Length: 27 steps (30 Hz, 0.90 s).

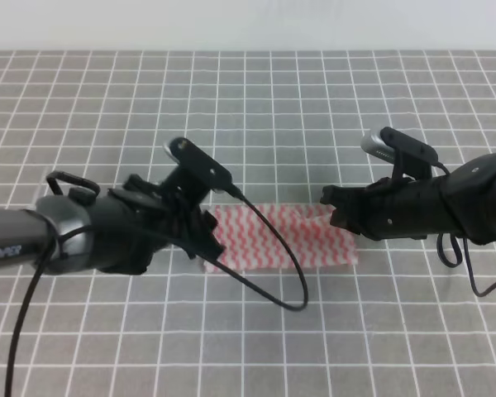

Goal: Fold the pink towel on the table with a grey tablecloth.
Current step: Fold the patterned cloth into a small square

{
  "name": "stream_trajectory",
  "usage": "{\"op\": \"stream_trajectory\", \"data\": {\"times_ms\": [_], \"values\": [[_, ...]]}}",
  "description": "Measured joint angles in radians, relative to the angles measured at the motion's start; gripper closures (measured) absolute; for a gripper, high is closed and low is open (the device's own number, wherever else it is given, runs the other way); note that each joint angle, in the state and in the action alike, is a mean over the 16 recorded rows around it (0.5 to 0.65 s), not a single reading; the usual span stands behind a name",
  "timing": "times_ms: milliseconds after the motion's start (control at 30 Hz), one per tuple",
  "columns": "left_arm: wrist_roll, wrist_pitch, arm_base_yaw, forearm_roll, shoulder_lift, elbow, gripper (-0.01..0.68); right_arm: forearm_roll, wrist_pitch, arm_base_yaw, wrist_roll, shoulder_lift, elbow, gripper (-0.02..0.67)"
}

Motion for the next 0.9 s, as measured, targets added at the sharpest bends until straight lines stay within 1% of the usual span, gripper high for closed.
{"op": "stream_trajectory", "data": {"times_ms": [133, 267, 367, 700, 800, 900], "values": [[-0.006, -0.052, 0.0, -0.008, -0.035, -0.013, 0.319, -0.001, -0.001, 0.0, 0.0, -0.001, 0.0, 0.664], [-0.012, -0.075, -0.001, -0.048, -0.072, -0.025, 0.339, 0.0, -0.005, 0.0, 0.001, -0.001, 0.0, 0.664], [-0.012, -0.053, -0.001, -0.083, -0.093, -0.028, 0.377, 0.001, -0.009, 0.0, 0.002, -0.001, 0.0, 0.664], [0.025, 0.104, -0.001, -0.189, -0.093, -0.008, 0.555, 0.008, -0.038, 0.0, 0.002, 0.0, 0.0, 0.664], [0.041, 0.137, -0.001, -0.191, -0.085, -0.002, 0.589, 0.01, -0.051, 0.0, 0.002, 0.001, 0.0, 0.664], [0.053, 0.155, -0.001, -0.191, -0.079, 0.001, 0.608, 0.011, -0.063, 0.0, 0.002, 0.003, 0.0, 0.664]]}}
